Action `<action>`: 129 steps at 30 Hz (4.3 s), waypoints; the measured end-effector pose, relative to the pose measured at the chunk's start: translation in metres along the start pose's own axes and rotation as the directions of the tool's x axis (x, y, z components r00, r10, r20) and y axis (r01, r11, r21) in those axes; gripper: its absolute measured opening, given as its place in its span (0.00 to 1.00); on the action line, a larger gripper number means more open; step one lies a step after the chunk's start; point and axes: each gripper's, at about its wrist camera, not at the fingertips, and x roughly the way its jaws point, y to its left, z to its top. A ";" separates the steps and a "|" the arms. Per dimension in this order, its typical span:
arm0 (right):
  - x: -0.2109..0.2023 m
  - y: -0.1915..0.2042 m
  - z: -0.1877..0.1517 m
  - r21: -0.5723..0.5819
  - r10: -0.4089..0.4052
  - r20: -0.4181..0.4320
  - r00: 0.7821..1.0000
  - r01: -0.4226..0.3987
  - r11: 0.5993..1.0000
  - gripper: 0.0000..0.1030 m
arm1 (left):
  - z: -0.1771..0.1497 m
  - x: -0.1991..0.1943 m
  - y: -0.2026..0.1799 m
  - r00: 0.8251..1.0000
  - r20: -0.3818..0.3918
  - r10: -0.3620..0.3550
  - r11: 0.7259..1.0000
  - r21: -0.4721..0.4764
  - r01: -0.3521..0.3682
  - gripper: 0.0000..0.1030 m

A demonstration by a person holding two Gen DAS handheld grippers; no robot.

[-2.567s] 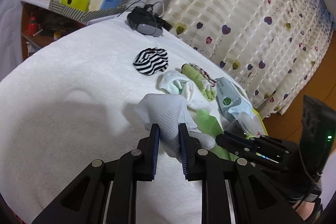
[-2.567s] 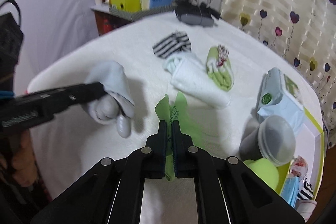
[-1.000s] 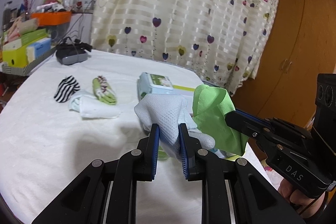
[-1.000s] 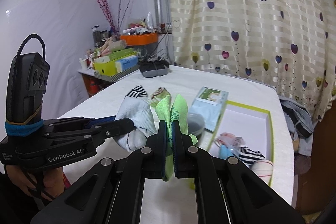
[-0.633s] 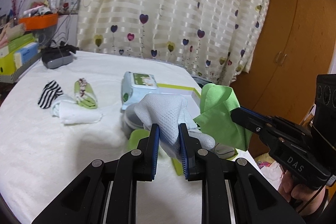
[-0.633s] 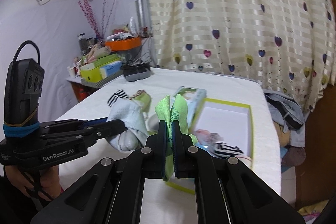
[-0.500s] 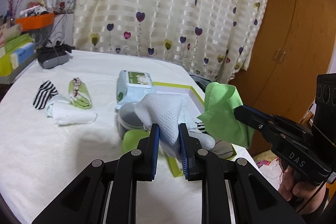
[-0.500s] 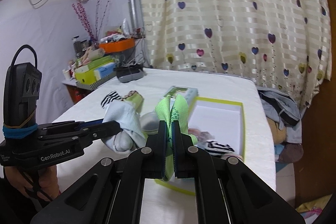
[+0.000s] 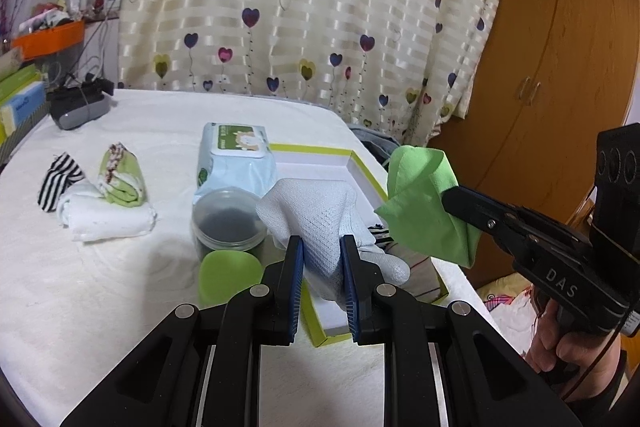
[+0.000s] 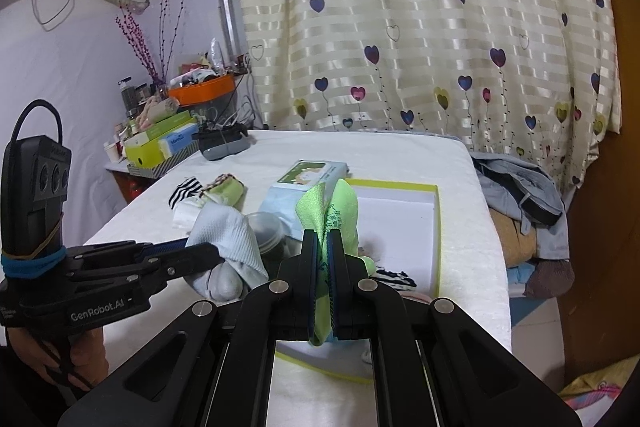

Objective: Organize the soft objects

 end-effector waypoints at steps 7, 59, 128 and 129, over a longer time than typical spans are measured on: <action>0.020 -0.016 0.000 0.026 -0.003 -0.022 1.000 0.003 1.000 0.05 | -0.002 0.019 -0.001 0.999 -0.042 -0.005 1.000 0.004 0.005 0.17; 0.056 -0.080 -0.016 0.177 0.014 -0.060 0.998 -0.004 0.984 0.42 | 0.014 0.084 -0.027 0.990 -0.133 -0.053 0.997 0.048 0.060 0.17; -0.004 0.089 -0.028 -0.075 0.023 -0.083 0.996 -0.029 0.997 0.49 | -0.037 -0.065 0.052 0.989 0.055 0.140 0.989 -0.061 -0.137 0.37; -0.003 0.091 -0.028 -0.079 0.026 -0.085 0.996 -0.033 0.996 0.49 | -0.037 -0.065 0.055 0.989 0.055 0.141 0.988 -0.064 -0.137 0.37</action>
